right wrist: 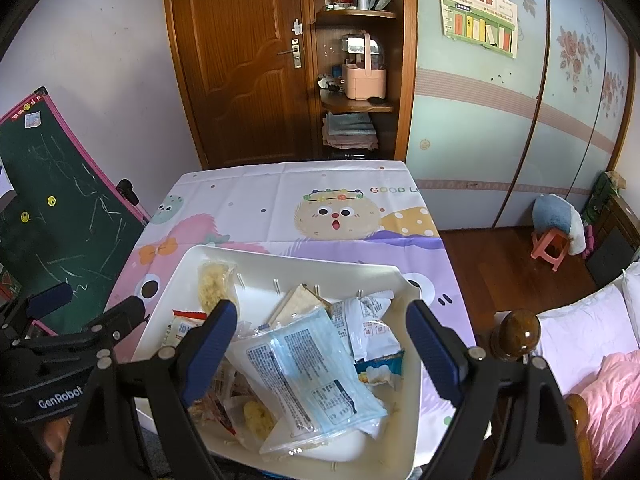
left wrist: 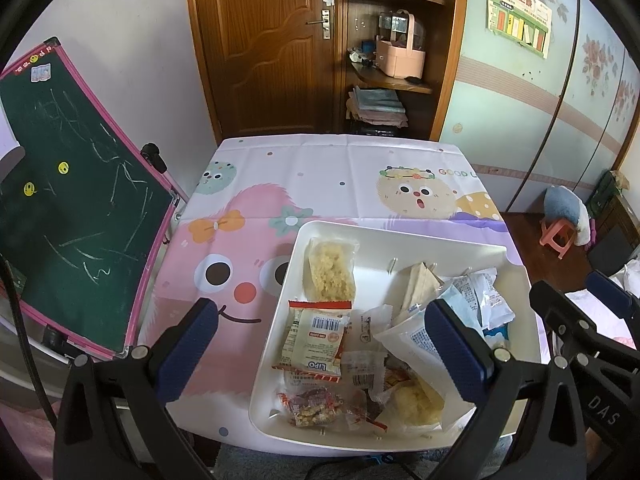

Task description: Organize snacks

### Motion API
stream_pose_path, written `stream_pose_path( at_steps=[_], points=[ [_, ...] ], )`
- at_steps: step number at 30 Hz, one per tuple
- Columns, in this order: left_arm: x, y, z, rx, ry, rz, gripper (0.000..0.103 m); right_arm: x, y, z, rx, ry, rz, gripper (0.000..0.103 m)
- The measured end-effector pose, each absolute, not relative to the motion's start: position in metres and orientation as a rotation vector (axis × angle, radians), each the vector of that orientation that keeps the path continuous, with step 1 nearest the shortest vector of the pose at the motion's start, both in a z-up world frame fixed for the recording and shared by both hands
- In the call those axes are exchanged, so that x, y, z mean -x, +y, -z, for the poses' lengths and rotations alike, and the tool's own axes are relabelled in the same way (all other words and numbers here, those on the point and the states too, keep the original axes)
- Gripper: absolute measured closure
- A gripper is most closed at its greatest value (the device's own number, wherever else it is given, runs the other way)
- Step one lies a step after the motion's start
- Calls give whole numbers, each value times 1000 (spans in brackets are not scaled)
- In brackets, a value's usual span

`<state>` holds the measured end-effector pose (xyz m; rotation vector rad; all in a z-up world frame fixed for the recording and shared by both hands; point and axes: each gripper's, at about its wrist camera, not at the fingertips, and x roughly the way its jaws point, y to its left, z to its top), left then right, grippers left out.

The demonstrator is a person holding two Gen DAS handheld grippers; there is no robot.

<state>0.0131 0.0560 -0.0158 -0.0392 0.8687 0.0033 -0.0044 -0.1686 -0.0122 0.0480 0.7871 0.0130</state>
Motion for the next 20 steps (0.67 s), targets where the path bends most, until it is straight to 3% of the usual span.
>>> stream_pose_path(
  at_steps=[20],
  points=[
    [-13,59,19,41,899,-2,0,5,-169,16,-49,791,-11,16]
  ],
)
